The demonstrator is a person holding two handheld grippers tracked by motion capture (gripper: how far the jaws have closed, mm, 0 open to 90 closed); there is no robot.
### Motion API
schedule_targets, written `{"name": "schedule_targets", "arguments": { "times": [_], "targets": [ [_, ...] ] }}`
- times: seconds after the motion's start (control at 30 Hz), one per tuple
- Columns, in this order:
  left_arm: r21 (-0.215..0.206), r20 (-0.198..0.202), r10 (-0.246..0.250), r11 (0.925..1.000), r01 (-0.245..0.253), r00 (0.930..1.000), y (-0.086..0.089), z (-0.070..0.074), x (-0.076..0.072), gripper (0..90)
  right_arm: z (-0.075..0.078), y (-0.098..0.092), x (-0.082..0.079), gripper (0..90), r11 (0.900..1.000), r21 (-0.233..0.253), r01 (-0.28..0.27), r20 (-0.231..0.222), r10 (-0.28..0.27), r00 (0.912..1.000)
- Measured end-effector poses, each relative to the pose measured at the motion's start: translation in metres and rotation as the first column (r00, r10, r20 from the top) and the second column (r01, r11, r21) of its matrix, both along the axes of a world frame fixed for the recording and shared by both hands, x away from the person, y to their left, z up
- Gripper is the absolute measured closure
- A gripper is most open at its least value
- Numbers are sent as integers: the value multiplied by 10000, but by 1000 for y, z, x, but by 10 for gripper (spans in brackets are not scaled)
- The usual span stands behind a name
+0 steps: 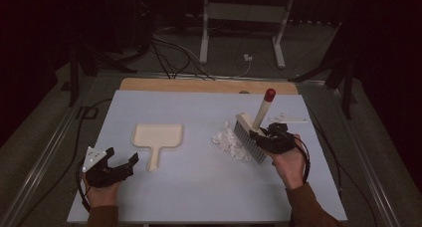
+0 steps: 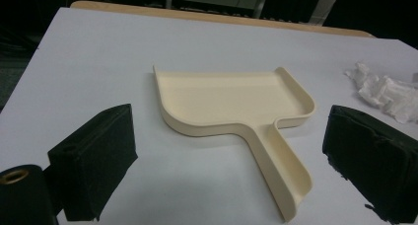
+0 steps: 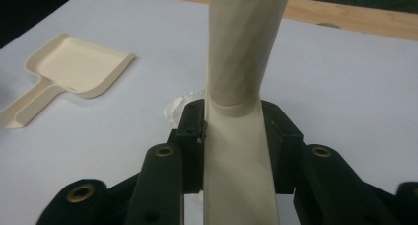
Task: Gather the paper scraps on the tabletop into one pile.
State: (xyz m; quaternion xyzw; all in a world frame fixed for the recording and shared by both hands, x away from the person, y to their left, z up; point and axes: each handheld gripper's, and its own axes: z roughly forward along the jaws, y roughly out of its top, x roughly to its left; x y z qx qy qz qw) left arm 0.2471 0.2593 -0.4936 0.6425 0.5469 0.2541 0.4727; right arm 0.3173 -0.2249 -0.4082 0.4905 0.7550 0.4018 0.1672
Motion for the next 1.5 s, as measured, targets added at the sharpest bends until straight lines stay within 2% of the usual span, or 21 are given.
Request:
{"name": "schedule_targets", "arguments": {
  "times": [0.1, 0.17, 0.2, 0.23, 0.27, 0.3, 0.33, 0.4, 0.47, 0.5, 0.57, 0.6, 0.63, 0.7, 0.8, 0.93, 1.07, 1.17, 1.3, 1.4, 1.5],
  "targets": [
    [11, 2, -15, 10000, 15, 10000, -1, 0, 0, 68, 1, -8, 0, 669, 9952, 822, -531, -253, 553, 9981],
    [11, 7, -7, 10000, 7, 10000, -1, 0, 0, 68, 0, -12, 2, 669, 9852, 1402, -982, -615, 1077, 9923],
    [12, 8, 0, 10000, 0, 10000, -1, 0, 0, 69, -1, -11, 2, 669, 9867, 1311, -958, -657, 1051, 9923],
    [5, 11, 11, 10000, -11, 10000, -1, 0, 0, 69, -1, -11, 2, 670, 9913, 995, -862, -605, 925, 9939],
    [1, 9, 17, 10000, -17, 10000, 0, 0, 0, 68, -2, -9, 3, 670, 9969, 447, -646, -479, 667, 9966],
    [0, 7, 16, 10000, -16, 10000, 0, 0, 0, 69, -3, -8, 3, 671, 9984, 147, -550, -458, 556, 9974],
    [-2, 10, 21, 10000, -21, 10000, 0, 0, 0, 69, -4, -7, 4, 672, 9982, 118, -583, -519, 588, 9969],
    [-7, 7, 29, 10000, -29, 10000, 0, 0, 0, 69, -5, -8, 5, 672, 9959, 438, -787, -715, 817, 9941],
    [7, 2, 12, 10000, -12, 10000, 0, 0, 0, 69, -5, -8, 5, 673, 9894, 938, -1106, -881, 1189, 9890],
    [3, 5, 14, 10000, -14, 10000, 0, 0, 0, 69, -5, -8, 6, 673, 9885, 1000, -1134, -912, 1226, 9883],
    [-2, 6, 19, 10000, -19, 10000, 0, 0, 0, 69, -3, -4, 5, 673, 9969, 86, -787, -505, 790, 9956],
    [3, 5, 23, 10000, -23, 10000, 0, 0, 0, 69, -2, -3, 5, 672, 9975, -330, -628, -300, 619, 9976],
    [-12, 20, 25, 10000, -25, 10000, 0, 0, 0, 68, -2, -3, 7, 673, 9976, -518, -454, -176, 446, 9989],
    [-23, 28, 45, 10000, -45, 10000, 0, 0, 0, 69, -2, -6, 11, 673, 9991, -325, -279, -151, 274, 9995],
    [-22, 28, 46, 10000, -46, 10000, 1, 0, 0, 69, -5, -9, 16, 673, 9972, -718, 182, 74, -177, 9998],
    [-17, 0, 32, 10000, -32, 10000, 0, 0, 0, 69, -12, -15, 26, 673, 9958, -859, 329, 191, -313, 9993],
    [0, 9, 9, 10000, -9, 10000, 0, 0, 0, 68, -21, -21, 43, 674, 9917, -1238, 355, 582, -285, 9979],
    [-28, -20, 25, 10000, -25, 10000, 0, -1, 0, 68, -33, -24, 57, 674, 9896, -1429, -162, 893, 292, 9956],
    [10, -13, -11, 10000, 11, 10000, -1, -1, 0, 69, -47, -23, 73, 675, 9873, -1557, -318, 984, 475, 9940],
    [13, -23, -9, 10000, 9, 10000, 0, -1, 1, 69, -55, -22, 82, 675, 9873, -1522, -457, 1199, 643, 9907],
    [19, -30, -16, 10000, 16, 10000, 0, -1, 1, 69, -61, -17, 88, 675, 9829, -1562, -976, 1480, 1210, 9816]
  ]
}}
